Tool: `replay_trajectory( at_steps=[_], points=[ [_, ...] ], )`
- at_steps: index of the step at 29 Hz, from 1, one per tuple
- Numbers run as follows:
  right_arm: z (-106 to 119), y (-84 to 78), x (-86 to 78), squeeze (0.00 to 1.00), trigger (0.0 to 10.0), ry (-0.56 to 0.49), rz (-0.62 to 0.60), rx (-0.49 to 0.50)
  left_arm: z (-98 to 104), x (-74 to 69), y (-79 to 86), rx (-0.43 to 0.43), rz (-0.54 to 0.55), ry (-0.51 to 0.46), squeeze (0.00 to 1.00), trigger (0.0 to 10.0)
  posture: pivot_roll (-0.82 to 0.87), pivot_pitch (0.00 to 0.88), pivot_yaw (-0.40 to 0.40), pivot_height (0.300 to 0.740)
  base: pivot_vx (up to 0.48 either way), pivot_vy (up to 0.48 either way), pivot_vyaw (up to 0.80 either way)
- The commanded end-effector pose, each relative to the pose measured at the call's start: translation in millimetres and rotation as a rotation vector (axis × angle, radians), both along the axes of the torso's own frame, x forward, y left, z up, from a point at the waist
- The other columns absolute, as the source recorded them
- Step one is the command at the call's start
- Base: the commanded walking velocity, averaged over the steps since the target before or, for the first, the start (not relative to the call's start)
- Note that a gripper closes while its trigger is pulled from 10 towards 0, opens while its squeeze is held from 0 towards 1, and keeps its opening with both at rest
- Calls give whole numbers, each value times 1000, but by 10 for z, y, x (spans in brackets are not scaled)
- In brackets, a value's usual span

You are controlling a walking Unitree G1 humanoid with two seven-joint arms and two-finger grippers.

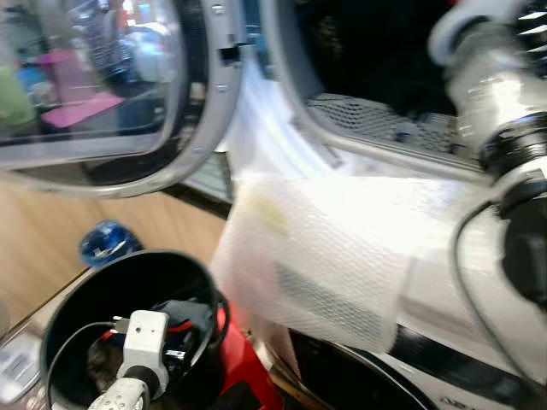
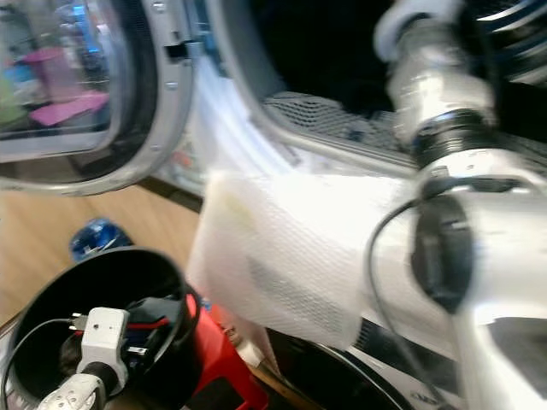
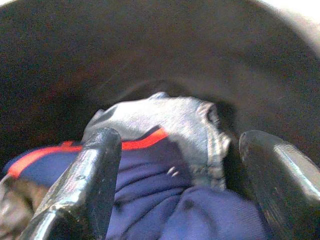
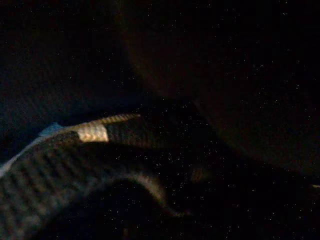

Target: Clothes washing

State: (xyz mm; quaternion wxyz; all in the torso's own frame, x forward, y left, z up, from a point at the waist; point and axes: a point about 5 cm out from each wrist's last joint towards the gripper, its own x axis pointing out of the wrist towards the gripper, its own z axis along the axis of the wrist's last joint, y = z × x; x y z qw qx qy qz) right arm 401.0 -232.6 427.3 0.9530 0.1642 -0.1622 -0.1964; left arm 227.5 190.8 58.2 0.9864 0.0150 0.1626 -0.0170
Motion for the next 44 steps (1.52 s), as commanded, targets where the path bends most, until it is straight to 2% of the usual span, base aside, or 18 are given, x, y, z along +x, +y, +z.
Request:
replay_trajectory(
  at_steps=[1,3,10,13,14,17,20,24,25,26,27,28,32,34,37,40,42,44],
  points=[
    [103,22,-30,1000,10000,-20,-24,-58,1,-4,-6,-3,2,10,0,10000,20,66,58,740,0,0,0],
    [87,79,-9,1000,10000,-11,-2,-98,4,1,-12,-4,1,11,0,10000,17,63,58,740,0,0,0],
    [-73,258,85,1000,10000,16,120,-96,11,7,-30,-2,-15,12,0,10000,13,69,64,740,0,0,0],
    [-45,355,96,1000,10000,-12,196,-133,14,4,-21,2,-18,12,0,10000,13,70,70,740,0,0,0],
    [18,410,86,1000,10000,-59,255,-140,18,5,-20,7,-22,11,0,10000,16,71,69,740,0,0,0],
    [127,424,48,1000,10000,-119,268,-184,22,6,-20,8,-25,11,0,10000,17,73,72,740,0,0,0],
    [194,393,17,1000,10000,-158,254,-206,26,5,-24,8,-28,10,0,10000,18,72,72,740,0,0,0],
    [313,123,-91,1000,10000,-271,146,-85,25,-1,-37,3,-31,12,0,10000,16,78,75,740,0,0,0],
    [313,123,-91,1000,10000,-271,146,-85,25,-1,-37,3,-31,12,0,10000,16,78,75,740,0,0,0],
    [296,-75,-139,792,10000,-276,53,-22,31,-3,-35,2,-34,13,0,10000,14,82,82,740,0,0,0],
    [287,-95,-140,106,10000,-268,42,-28,32,-2,-33,2,-34,12,0,10000,14,82,82,740,0,0,0],
    [267,-103,-133,0,10000,-257,43,-26,33,-1,-31,2,-34,13,0,10000,12,84,85,740,0,0,0],
    [159,-111,-91,0,10000,-174,1,-98,38,2,-20,2,-34,17,0,10000,10,85,90,740,0,0,0],
    [-4,-131,-36,0,10000,-84,-25,-74,37,1,-33,-1,-39,21,0,10000,9,86,90,740,0,0,0],
    [-99,-139,-9,0,10000,-30,-43,-80,39,-2,-44,1,-47,25,0,10000,12,89,93,740,0,0,0],
    [-174,-146,12,0,10000,36,-62,-135,41,-6,-47,0,-50,27,0,10000,15,92,95,740,0,0,0],
    [-160,-26,49,1000,10000,21,50,-170,44,-8,-51,1,-55,28,0,10000,15,92,95,740,0,0,0],
    [-75,82,52,1000,10000,-34,135,-206,45,-11,-55,0,-58,29,0,10000,12,94,94,740,0,0,0]
  ],
)
